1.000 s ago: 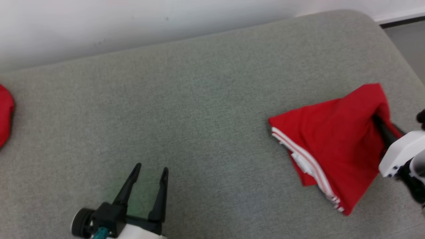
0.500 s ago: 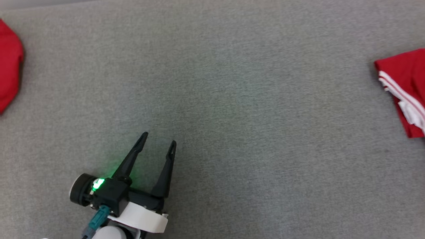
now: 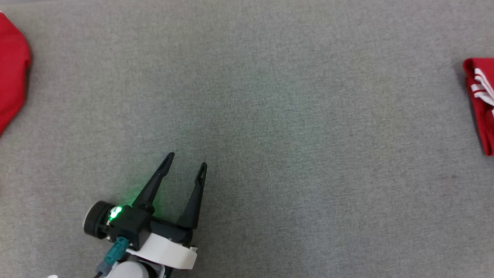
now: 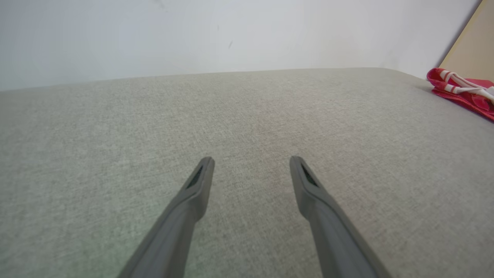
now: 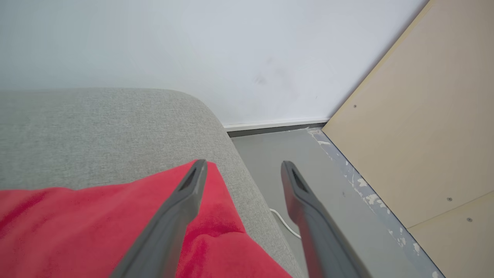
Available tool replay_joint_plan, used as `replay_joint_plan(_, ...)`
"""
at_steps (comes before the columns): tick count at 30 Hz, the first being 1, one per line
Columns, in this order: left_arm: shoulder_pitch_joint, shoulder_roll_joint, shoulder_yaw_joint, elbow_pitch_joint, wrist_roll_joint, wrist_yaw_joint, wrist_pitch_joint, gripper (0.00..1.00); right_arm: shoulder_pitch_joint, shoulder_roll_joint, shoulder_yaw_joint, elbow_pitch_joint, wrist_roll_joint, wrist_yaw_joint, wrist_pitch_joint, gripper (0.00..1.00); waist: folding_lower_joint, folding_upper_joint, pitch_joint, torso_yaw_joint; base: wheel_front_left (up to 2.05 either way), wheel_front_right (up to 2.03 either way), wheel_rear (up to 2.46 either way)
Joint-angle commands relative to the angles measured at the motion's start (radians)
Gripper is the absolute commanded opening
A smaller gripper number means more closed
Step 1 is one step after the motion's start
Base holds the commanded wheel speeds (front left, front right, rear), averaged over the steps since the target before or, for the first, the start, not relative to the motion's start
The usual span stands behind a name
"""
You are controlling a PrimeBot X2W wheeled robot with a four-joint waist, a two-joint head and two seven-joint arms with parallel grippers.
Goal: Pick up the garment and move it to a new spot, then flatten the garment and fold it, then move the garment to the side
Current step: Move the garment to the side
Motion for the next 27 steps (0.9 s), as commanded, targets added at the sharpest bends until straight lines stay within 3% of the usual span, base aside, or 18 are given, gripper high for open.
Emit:
replay_joint_plan(1, 0.008, -0.002, 0.006, 0.01, -0.015, 0.006, 0.002, 1.0, -0.008, 0.016, -0.014, 0.005, -0.009, -0.002, -0.02, 1.0, -0.0001, 0.0, -0.019, -0.005, 0.0, 0.0, 0.0)
replay_joint_plan(7, 0.045, -0.02, 0.024, 0.018, -0.039, 0.025, 0.001, 1.0, 0.049, 0.052, -0.053, -0.065, -0.076, -0.002, -0.043, 1.0, -0.0001, 0.0, -0.125, -0.008, 0.0, 0.0, 0.0)
replay_joint_plan(11, 0.087, -0.036, 0.038, 0.022, -0.065, 0.042, 0.001, 1.0, 0.17, 0.075, -0.111, -0.236, -0.134, -0.002, -0.043, 1.0, -0.0001, 0.0, -0.21, 0.0, 0.0, 0.0, 0.0)
replay_joint_plan(18, 0.167, -0.047, 0.066, 0.032, -0.098, 0.07, 0.001, 1.0, 0.502, 0.172, -0.247, -0.576, -0.231, -0.002, -0.042, 1.0, -0.0001, 0.0, -0.356, 0.045, 0.0, 0.0, 0.0)
replay_joint_plan(27, 0.243, -0.05, 0.112, 0.052, -0.107, 0.073, 0.001, 1.0, 0.899, 0.409, -0.377, -0.897, -0.339, -0.002, -0.042, 1.0, -0.0001, 0.0, -0.459, 0.101, 0.0, 0.0, 0.0)
